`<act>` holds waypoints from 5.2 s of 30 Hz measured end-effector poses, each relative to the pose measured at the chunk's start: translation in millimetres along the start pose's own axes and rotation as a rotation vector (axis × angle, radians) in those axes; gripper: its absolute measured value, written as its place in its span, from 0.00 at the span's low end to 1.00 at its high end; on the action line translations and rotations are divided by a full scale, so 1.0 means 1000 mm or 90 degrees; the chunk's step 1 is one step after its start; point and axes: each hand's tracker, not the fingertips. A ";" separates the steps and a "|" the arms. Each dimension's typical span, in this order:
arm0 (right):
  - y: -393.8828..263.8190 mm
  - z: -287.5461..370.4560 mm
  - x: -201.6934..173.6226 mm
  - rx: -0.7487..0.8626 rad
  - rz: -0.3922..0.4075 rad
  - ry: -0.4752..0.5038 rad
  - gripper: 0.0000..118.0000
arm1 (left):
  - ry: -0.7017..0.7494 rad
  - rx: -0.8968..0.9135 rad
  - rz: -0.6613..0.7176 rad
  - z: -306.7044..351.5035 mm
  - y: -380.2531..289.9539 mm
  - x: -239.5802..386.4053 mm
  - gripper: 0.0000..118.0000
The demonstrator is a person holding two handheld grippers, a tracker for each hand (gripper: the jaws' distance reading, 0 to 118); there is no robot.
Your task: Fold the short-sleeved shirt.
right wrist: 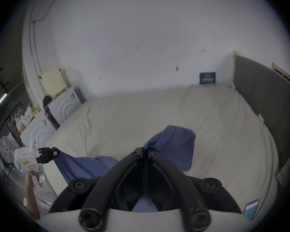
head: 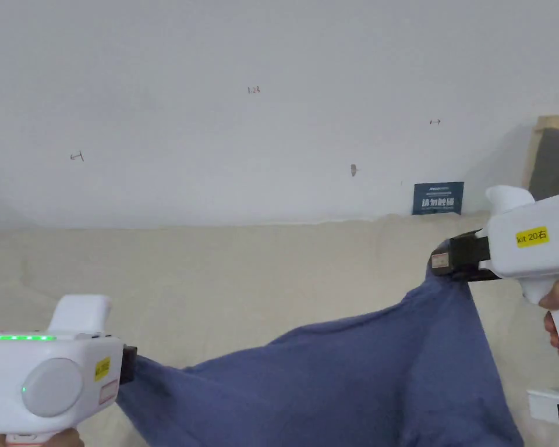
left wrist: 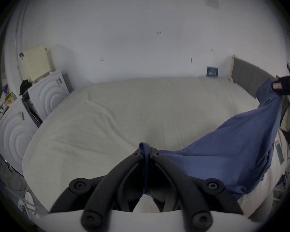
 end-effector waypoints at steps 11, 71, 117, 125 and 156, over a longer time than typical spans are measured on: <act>0.040 0.137 0.000 0.158 -0.061 0.029 0.03 | 0.069 0.187 0.001 0.134 0.081 -0.032 0.04; 0.186 -0.158 0.031 0.040 -0.106 -0.120 0.03 | 0.067 0.112 0.079 -0.156 0.227 -0.053 0.04; -0.309 0.108 0.018 -0.058 -0.266 -0.140 0.03 | -0.033 -0.077 0.072 0.100 -0.241 -0.076 0.04; -0.323 0.100 0.022 -0.079 -0.228 -0.141 0.03 | -0.020 -0.076 0.082 0.091 -0.250 -0.076 0.04; -0.340 0.130 -0.046 0.019 -0.072 -0.086 0.00 | 0.018 -0.087 0.047 0.137 -0.275 -0.077 0.08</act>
